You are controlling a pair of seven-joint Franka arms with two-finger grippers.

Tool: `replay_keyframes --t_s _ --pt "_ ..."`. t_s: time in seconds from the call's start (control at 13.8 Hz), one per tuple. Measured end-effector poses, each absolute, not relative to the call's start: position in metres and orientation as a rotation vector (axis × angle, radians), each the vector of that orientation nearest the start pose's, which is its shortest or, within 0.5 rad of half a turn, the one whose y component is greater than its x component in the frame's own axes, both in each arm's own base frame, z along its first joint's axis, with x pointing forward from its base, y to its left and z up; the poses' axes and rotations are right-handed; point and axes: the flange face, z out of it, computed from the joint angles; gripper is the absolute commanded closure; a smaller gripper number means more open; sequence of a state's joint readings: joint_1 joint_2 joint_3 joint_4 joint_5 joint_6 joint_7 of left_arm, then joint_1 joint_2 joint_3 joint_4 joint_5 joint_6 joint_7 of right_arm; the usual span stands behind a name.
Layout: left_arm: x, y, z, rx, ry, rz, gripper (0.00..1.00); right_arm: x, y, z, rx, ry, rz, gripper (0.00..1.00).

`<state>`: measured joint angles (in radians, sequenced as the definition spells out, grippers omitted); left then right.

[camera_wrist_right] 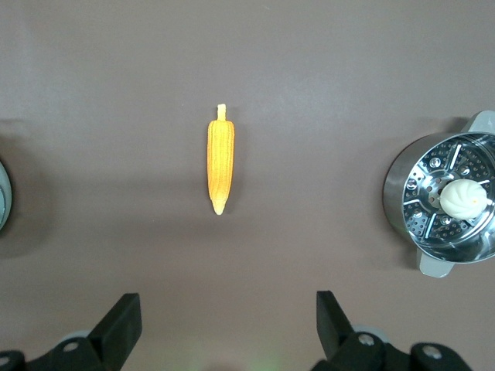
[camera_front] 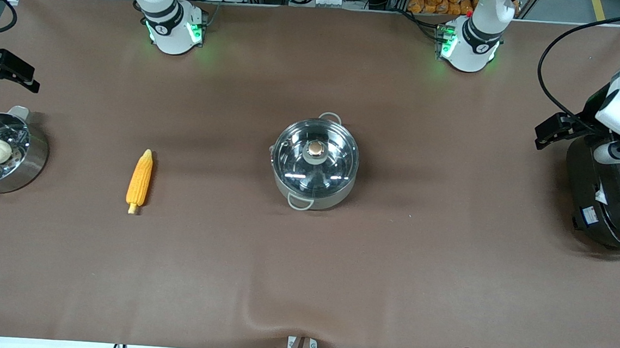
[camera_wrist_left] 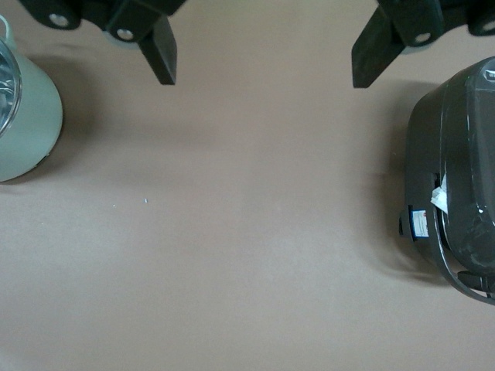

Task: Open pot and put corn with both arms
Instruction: 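Reach the left gripper to the pot lid while the right gripper reaches the corn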

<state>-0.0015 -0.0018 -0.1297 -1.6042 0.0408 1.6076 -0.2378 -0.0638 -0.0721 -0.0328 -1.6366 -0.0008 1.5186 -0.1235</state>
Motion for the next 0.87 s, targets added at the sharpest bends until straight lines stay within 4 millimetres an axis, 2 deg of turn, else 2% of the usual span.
replay_keyframes --t_s 0.36,0.51,0.65,0.87 --pt "0.553 -0.063 0.612 -3.104 -0.178 -0.002 0.00 0.523 -0.051 0.628 -3.134 -0.042 0.072 0.00" --pt "0.561 -0.071 0.600 -3.115 -0.161 0.011 0.00 0.524 -0.051 0.628 -3.134 -0.042 0.073 0.00" --pt "0.576 -0.103 0.577 -3.133 -0.112 -0.003 0.00 0.524 -0.051 0.627 -3.134 -0.043 0.075 0.00" --pt "0.585 -0.175 0.533 -3.143 -0.153 0.028 0.00 0.524 -0.051 0.625 -3.133 -0.043 0.082 0.00"
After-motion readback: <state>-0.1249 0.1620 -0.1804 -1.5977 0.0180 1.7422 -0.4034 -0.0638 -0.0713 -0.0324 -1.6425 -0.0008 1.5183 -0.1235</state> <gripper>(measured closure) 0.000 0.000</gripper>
